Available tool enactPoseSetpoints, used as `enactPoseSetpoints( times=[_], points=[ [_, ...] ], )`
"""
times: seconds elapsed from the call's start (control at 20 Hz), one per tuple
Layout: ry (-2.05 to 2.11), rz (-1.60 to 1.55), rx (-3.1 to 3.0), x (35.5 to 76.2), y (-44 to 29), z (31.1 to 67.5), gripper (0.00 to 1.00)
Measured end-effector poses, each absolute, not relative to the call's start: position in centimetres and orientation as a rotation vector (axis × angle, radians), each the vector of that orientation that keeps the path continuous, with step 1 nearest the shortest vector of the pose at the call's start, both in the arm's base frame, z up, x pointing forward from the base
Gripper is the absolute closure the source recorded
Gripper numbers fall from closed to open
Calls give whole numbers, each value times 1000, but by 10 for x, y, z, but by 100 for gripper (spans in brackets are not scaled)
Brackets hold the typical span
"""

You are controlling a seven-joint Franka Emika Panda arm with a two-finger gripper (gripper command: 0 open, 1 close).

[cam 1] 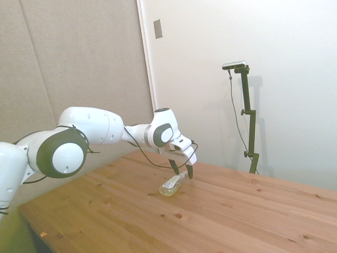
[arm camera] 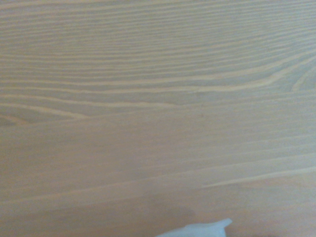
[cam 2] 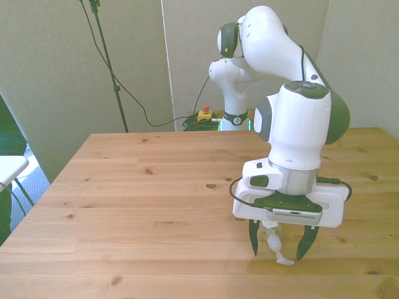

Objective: Stand the sanitizer

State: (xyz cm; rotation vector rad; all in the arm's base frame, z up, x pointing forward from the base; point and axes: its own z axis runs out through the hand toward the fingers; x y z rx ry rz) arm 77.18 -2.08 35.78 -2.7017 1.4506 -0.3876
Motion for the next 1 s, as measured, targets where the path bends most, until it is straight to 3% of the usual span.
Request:
enactPoseSetpoints(
  times=[1.0],
  points=[
    [1532,-335,-2622,768,-50,354,100]
  ],
)
